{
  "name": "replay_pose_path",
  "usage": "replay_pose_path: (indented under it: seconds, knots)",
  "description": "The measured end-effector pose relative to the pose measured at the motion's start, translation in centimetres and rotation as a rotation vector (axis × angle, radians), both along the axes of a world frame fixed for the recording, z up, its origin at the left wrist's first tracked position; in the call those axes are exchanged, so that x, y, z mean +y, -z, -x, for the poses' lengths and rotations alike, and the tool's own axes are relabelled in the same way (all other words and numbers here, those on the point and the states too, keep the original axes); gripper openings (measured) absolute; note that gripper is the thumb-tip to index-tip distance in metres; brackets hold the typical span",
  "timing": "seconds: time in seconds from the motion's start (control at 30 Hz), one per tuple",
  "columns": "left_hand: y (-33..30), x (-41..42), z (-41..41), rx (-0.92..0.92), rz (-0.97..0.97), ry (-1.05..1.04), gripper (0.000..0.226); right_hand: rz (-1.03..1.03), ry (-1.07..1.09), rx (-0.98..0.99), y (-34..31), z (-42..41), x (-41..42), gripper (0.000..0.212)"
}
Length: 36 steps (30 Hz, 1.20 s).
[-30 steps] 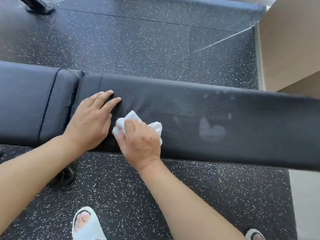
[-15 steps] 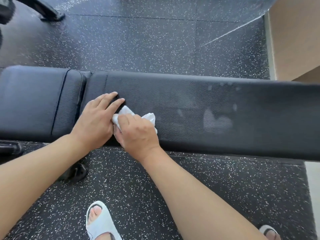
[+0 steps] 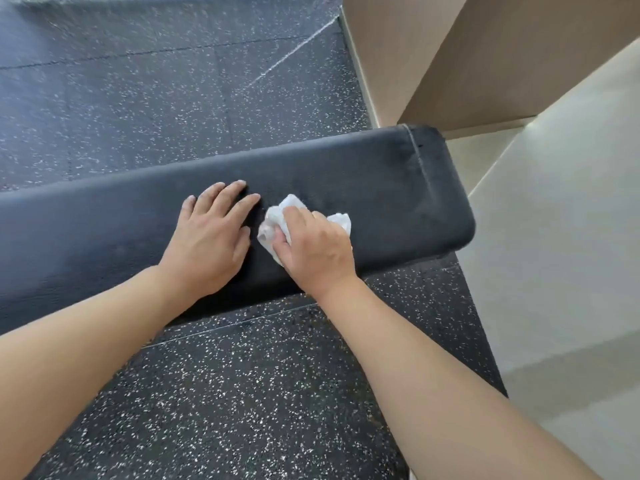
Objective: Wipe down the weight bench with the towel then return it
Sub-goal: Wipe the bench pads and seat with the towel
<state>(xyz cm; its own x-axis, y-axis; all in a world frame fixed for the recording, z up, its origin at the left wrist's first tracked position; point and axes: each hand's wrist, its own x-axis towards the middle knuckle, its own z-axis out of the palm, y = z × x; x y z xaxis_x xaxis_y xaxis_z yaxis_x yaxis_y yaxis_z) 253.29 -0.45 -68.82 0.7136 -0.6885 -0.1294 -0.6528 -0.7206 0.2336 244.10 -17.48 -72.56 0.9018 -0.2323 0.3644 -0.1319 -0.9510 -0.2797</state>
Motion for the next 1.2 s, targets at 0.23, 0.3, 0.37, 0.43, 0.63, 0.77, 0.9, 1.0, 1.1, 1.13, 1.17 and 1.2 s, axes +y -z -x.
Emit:
replay_pose_path:
  seconds: [0.23, 0.3, 0.37, 0.43, 0.63, 0.77, 0.9, 1.0, 1.1, 1.13, 1.17, 1.2]
  knots:
    - [0.5, -15.2, 4.1, -0.012, -0.022, 0.231, 0.06, 0.005, 0.166, 0.082, -0.5, 7.9, -16.2, 0.028]
    - [0.6, -18.6, 4.5, -0.012, -0.004, 0.238, 0.059, -0.039, 0.151, 0.098, -0.9, 9.4, -17.9, 0.029]
    - [0.7, -21.0, 3.5, -0.025, 0.019, 0.197, 0.058, -0.088, 0.13, 0.119, -1.3, 10.1, -18.5, 0.03]
    - [1.0, -22.0, 1.9, -0.052, 0.046, 0.126, 0.058, -0.121, 0.133, 0.138, -1.6, 10.1, -18.6, 0.029]
    - [1.9, -21.9, 0.5, -0.106, 0.116, 0.046, 0.059, -0.069, 0.15, 0.075, -0.7, 8.3, -19.1, 0.021]
    - [2.1, -22.0, 0.2, -0.107, 0.113, 0.028, 0.06, -0.039, 0.118, 0.043, -1.1, 3.6, -20.7, 0.02]
    - [2.6, -21.9, 0.0, -0.104, 0.123, 0.022, 0.06, -0.009, 0.149, 0.064, -1.6, -3.2, -23.3, 0.024]
    - [2.6, -22.0, -0.1, -0.112, 0.122, 0.023, 0.061, 0.001, 0.15, 0.101, -1.6, -8.3, -25.5, 0.026]
    - [2.6, -22.0, -0.1, -0.121, 0.124, 0.026, 0.061, -0.076, 0.161, 0.241, -1.9, -12.4, -27.1, 0.03]
    - [2.6, -22.0, -0.1, -0.122, 0.124, 0.027, 0.06, -0.115, 0.17, 0.281, -1.8, -13.2, -27.5, 0.03]
    - [2.6, -22.0, -0.1, -0.124, 0.123, 0.027, 0.06, -0.152, 0.178, 0.312, -1.8, -13.8, -27.7, 0.03]
    - [2.6, -22.0, -0.1, -0.127, 0.122, 0.026, 0.06, -0.182, 0.188, 0.327, -1.8, -14.0, -27.8, 0.03]
